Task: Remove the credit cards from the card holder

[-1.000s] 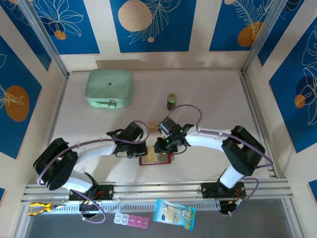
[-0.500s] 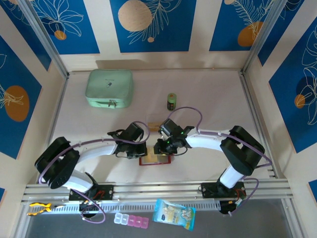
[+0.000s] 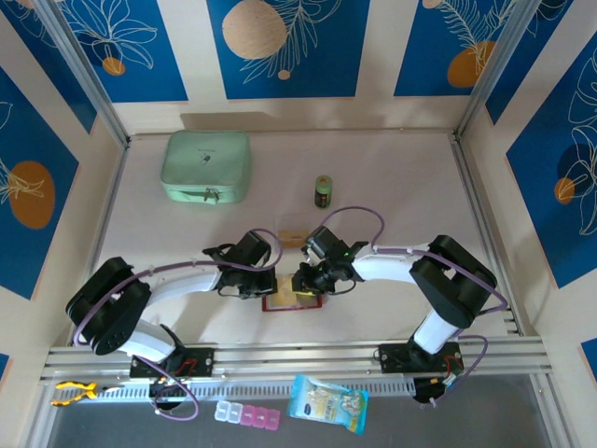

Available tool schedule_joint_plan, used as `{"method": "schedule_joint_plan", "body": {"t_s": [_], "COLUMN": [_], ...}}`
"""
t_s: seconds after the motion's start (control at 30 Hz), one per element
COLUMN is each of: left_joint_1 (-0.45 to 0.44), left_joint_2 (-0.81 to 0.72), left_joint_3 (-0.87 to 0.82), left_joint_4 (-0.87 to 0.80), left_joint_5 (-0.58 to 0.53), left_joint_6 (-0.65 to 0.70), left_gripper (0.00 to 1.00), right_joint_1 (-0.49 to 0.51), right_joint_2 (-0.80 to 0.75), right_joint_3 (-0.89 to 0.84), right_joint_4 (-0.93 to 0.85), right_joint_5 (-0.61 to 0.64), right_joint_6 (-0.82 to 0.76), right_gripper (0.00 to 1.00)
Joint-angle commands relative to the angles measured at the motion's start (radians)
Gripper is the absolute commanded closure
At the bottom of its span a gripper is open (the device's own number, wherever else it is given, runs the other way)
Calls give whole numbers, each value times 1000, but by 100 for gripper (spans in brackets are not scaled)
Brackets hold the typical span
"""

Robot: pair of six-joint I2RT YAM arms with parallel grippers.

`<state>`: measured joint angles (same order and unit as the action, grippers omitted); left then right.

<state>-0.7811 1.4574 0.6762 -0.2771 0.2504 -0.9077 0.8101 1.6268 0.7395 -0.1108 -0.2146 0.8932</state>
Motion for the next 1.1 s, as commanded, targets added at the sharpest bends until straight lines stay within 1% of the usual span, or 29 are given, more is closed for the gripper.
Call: {"method": "schedule_joint_plan", "body": {"t_s": [0.0, 0.43, 0.6, 0.8, 1.07], "left_joint_1": [-4, -6, -8, -8, -9], "left_joint_2": [21, 31, 24, 19, 6], "left_joint_3": [-12, -12, -15, -12, -6], "left_joint_4": [-42, -39, -43, -52, -62], "left_joint_5": [-34, -33, -35, -36, -37], "left_joint_6": [23, 21, 20, 20, 18], "left_gripper": [94, 94, 94, 94, 94], "right_joint_1": [-8, -20, -24, -32, -56], "right_joint_2": [5, 28, 33, 19, -28], "right_joint_3": [-21, -48, -59, -70, -108], "right_joint_4": [49, 145, 168, 167, 150], "right_joint_5": [-50, -107, -113, -108, -100], "right_joint_6": [21, 52, 60, 59, 45], "right_gripper": [80, 81, 84, 89, 91]}}
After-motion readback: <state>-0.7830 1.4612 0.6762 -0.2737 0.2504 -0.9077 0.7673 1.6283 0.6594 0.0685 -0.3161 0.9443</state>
